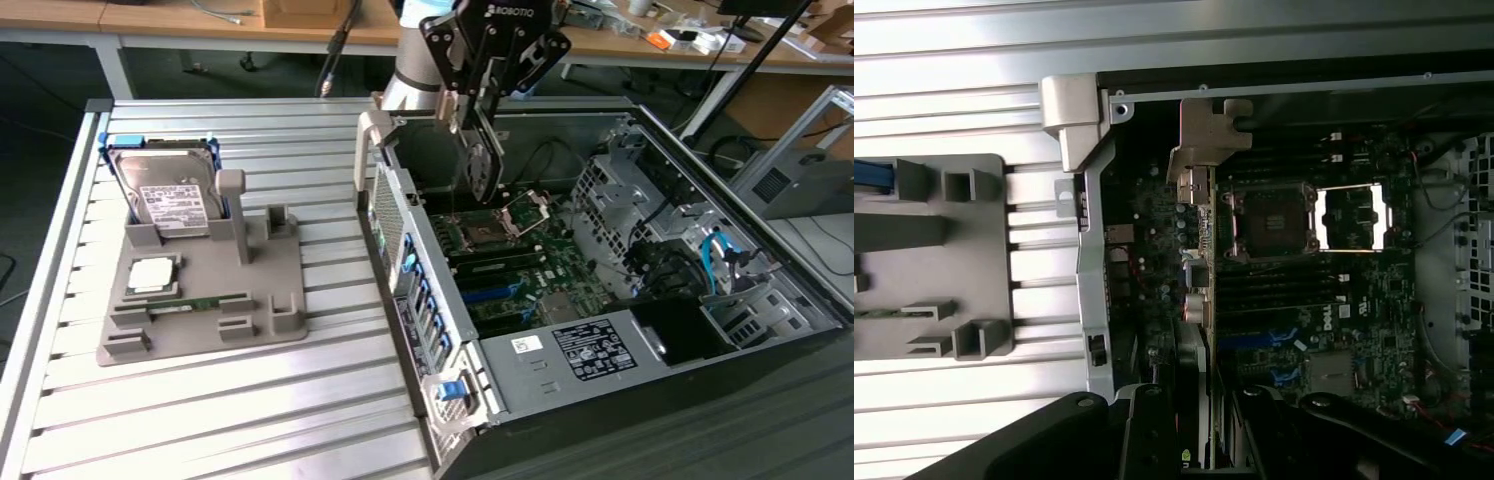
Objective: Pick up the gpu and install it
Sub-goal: 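Pick up the gpu and move the gpu toward the slot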
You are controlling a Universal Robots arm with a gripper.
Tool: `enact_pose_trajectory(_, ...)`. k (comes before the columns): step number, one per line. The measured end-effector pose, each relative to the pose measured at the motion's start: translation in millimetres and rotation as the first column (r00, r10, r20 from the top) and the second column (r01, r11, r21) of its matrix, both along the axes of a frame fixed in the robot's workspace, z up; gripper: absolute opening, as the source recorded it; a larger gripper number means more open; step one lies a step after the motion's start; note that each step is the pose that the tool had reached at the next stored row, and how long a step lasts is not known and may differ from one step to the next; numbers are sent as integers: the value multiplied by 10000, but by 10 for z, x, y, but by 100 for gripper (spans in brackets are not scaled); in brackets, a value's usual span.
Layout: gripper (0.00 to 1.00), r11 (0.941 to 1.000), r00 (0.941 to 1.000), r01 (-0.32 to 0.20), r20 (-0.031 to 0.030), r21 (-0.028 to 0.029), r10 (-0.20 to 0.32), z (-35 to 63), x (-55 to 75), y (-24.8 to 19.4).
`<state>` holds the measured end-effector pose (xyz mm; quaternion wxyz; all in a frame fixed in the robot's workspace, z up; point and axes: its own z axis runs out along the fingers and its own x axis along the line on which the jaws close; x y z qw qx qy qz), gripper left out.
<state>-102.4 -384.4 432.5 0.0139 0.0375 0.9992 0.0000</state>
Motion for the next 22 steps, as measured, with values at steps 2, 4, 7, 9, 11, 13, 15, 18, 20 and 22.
enact_pose_trajectory(2,27,10000,10000,0,-1,-1,0,0,11,0)
enact_pose_trajectory(4,27,10000,10000,0,0,-2,0,0,21,0)
enact_pose_trajectory(7,27,10000,10000,0,0,-1,0,-1,36,-1)
enact_pose_trajectory(9,27,10000,10000,0,0,-2,0,-1,48,-1)
enact_pose_trajectory(11,27,10000,10000,0,0,-2,0,-2,58,-2)
enact_pose_trajectory(13,27,10000,10000,0,-1,-2,0,-3,67,-2)
enact_pose_trajectory(15,27,10000,10000,0,0,-2,0,-4,78,-2)
enact_pose_trajectory(18,27,10000,10000,0,0,-2,0,-5,92,-3)
enact_pose_trajectory(20,27,10000,10000,0,0,-2,0,-7,105,-3)
enact_pose_trajectory(22,27,10000,10000,0,0,-2,0,-10,118,-5)
